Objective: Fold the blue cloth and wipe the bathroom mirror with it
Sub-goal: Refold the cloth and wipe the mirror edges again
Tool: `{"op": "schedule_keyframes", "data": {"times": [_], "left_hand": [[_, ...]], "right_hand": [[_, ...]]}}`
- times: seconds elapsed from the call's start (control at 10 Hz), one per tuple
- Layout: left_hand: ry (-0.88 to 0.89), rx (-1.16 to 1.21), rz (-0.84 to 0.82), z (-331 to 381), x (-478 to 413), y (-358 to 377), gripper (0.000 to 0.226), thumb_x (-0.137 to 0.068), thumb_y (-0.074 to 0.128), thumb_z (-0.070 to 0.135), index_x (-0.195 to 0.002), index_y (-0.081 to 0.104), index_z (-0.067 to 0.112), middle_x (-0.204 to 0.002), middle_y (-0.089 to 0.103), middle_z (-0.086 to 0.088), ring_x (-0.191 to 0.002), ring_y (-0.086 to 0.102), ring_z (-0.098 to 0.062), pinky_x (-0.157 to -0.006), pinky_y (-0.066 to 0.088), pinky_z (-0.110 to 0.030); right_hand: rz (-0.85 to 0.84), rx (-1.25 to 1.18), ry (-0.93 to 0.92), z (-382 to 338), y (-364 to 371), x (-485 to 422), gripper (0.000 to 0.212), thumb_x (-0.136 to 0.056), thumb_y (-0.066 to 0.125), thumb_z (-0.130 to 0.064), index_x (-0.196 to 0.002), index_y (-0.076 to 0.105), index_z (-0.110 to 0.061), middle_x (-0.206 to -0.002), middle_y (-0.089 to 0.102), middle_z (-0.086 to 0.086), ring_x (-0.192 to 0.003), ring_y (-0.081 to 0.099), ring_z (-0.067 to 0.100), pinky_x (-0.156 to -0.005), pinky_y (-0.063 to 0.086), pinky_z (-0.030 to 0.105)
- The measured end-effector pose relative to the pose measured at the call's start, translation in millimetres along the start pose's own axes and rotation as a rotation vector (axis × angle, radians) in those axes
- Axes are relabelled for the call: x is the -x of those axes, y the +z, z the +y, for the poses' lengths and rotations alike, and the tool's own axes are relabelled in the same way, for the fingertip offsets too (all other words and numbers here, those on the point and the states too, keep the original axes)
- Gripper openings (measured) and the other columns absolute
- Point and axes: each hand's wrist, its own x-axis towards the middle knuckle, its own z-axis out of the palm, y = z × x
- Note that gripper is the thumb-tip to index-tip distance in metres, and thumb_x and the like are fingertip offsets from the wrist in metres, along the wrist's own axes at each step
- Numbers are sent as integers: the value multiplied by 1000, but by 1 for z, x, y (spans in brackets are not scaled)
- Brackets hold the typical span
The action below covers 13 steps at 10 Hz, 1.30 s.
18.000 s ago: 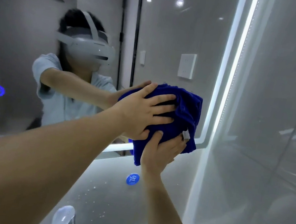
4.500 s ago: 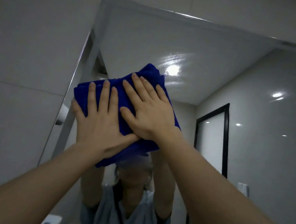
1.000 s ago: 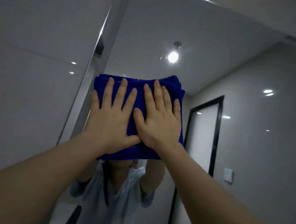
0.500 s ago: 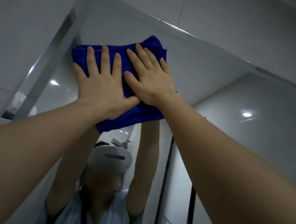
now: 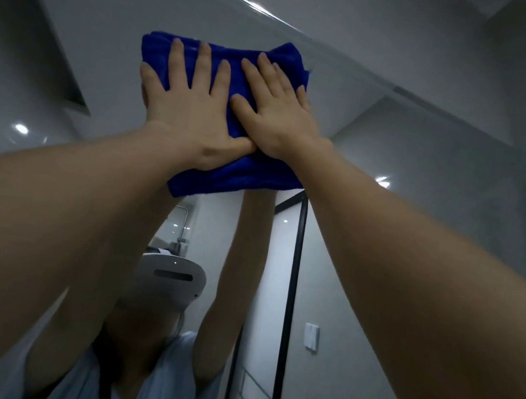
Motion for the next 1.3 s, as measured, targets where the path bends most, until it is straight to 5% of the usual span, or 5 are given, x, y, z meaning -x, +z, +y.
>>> {"op": "schedule_keyframes", "data": {"times": [0.5, 0.9, 1.3], "left_hand": [[1, 3, 10, 234, -13, 39, 103, -74, 33, 78, -148, -7, 19, -156, -15, -8, -142, -14, -34, -109, 2, -61], [490, 1, -42, 453, -4, 78, 101, -75, 34, 77, -149, -5, 20, -157, -12, -7, -142, -13, -33, -109, 0, -61], [649, -27, -65, 484, 38, 91, 104, -70, 27, 82, -149, -3, 20, -157, -9, -8, -142, -9, -34, -110, 2, -60]], "right_hand": [[42, -3, -9, 226, -26, 75, 58, -97, 26, -46, -149, 8, -29, -158, -2, -7, -145, -4, 10, -116, -5, 38], [44, -73, 463, 413, -36, 222, 59, -98, 24, -45, -150, 3, -24, -158, -6, -2, -145, -6, 14, -115, -4, 43], [50, -146, 641, 413, -20, 291, 60, -99, 23, -41, -150, 0, -20, -158, -7, 2, -145, -6, 15, -116, -4, 41]]}}
